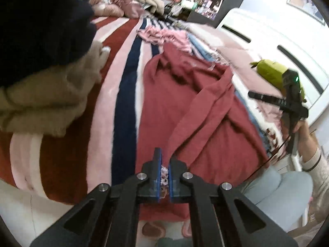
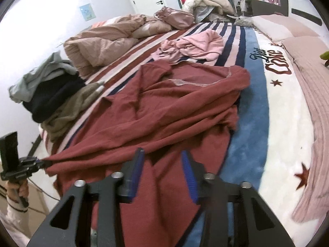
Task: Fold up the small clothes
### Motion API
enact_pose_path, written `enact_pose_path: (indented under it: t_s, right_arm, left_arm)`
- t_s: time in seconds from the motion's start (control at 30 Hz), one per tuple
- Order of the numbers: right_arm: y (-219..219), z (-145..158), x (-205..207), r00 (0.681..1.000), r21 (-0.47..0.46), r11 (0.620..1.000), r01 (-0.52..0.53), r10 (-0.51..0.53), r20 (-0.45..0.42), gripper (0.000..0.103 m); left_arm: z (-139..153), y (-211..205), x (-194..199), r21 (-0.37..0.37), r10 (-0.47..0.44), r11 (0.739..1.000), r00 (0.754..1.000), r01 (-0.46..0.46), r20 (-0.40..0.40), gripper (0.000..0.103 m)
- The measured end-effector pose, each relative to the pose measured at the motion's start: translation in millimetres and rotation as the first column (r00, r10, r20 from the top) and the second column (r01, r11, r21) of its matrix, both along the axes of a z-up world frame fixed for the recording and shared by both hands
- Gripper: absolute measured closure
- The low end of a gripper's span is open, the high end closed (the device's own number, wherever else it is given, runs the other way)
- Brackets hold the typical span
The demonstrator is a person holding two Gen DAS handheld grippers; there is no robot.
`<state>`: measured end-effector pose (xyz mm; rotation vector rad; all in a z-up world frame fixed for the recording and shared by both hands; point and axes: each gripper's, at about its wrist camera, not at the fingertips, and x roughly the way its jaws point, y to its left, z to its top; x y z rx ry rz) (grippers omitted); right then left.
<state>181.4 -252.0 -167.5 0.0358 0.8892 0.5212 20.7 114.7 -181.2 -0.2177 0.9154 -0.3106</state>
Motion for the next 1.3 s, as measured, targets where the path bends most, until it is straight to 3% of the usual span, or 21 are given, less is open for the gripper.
enact_pose_path:
  t_s: [0.03,0.17,0.37,0.4,0.43,0.5,0.67,0.77,0.9,1.07,1.1,1.13,1.2,1.3]
  right_arm:
    - [-1.8,-0.4,5.9,1.000,-0.012,1.000,0.012,-0.012,0.003,0.096]
    - [-10.3,0.2,36.9,0.996,-0.059,0.995,0.084,-0.082,0.034,0.096]
    - [-23.6,-23.6,83.6,0.984,-0.094,0.982,0.165,-0.170,-0.045,0.096]
    - [-24.5,-27.7,88.2,0.984,-0.093,0.983,0.161,-0.167,-0.058,0.095]
    - [-25.0,-31.3,92.2,0.984,-0.088,0.983,0.158,-0.165,-0.070,0.094]
    - [-25.6,-31.9,95.8,0.984,-0.066,0.985,0.160,-0.165,-0.071,0.094]
    - [-18.3,-23.5,104.4,0.988,-0.045,0.988,0.148,-0.150,-0.041,0.093]
    - [-11.6,-21.2,115.2,0.989,-0.035,0.989,0.144,-0.145,-0.039,0.093]
    - [3.1,-21.8,127.3,0.992,-0.031,0.993,0.114,-0.115,-0.048,0.087]
    - [11.6,-26.0,130.1,0.993,-0.033,0.995,0.094,-0.097,-0.069,0.084]
    - [10.6,-23.3,128.3,0.993,-0.028,0.995,0.095,-0.096,-0.065,0.084]
    - [9.0,-17.7,124.7,0.994,-0.024,0.996,0.092,-0.093,-0.052,0.084]
    - [4.7,-5.8,118.2,0.996,-0.030,0.995,0.092,-0.092,-0.014,0.079]
    - [-7.7,10.8,110.9,0.991,-0.072,0.989,0.127,-0.123,0.049,0.063]
  left_arm:
    - [-1.5,-1.9,0.9,0.011,-0.004,1.000,1.000,0.004,-0.004,0.099]
    - [2.6,0.0,7.1,-0.007,-0.013,1.000,1.000,0.013,0.004,0.099]
    - [7.1,-1.7,19.8,0.016,-0.035,0.999,0.999,0.035,0.024,0.099]
    - [8.2,-2.8,21.5,0.015,-0.041,0.999,0.999,0.041,0.031,0.096]
    - [9.7,-4.9,23.6,0.006,-0.055,0.998,0.998,0.055,0.039,0.082]
    - [14.6,-10.2,28.9,-0.011,-0.086,0.996,0.994,0.087,0.062,0.066]
    - [29.8,-37.1,47.8,0.022,-0.187,0.982,0.976,0.185,0.113,0.063]
    - [34.1,-59.6,65.4,0.058,-0.243,0.970,0.960,0.237,0.140,0.053]
    - [24.4,-89.1,96.8,0.087,-0.292,0.955,0.949,0.283,0.121,0.052]
    - [-0.7,-121.2,125.1,0.130,-0.325,0.940,0.944,0.317,0.049,0.053]
    - [-6.3,-125.8,129.0,0.134,-0.325,0.938,0.945,0.319,0.028,0.062]
    - [-9.5,-126.6,131.9,0.132,-0.321,0.939,0.947,0.316,0.016,0.080]
    - [-12.9,-122.0,136.6,0.112,-0.303,0.947,0.953,0.301,0.000,0.094]
    - [-9.0,-111.2,136.8,0.094,-0.275,0.958,0.961,0.272,0.017,0.099]
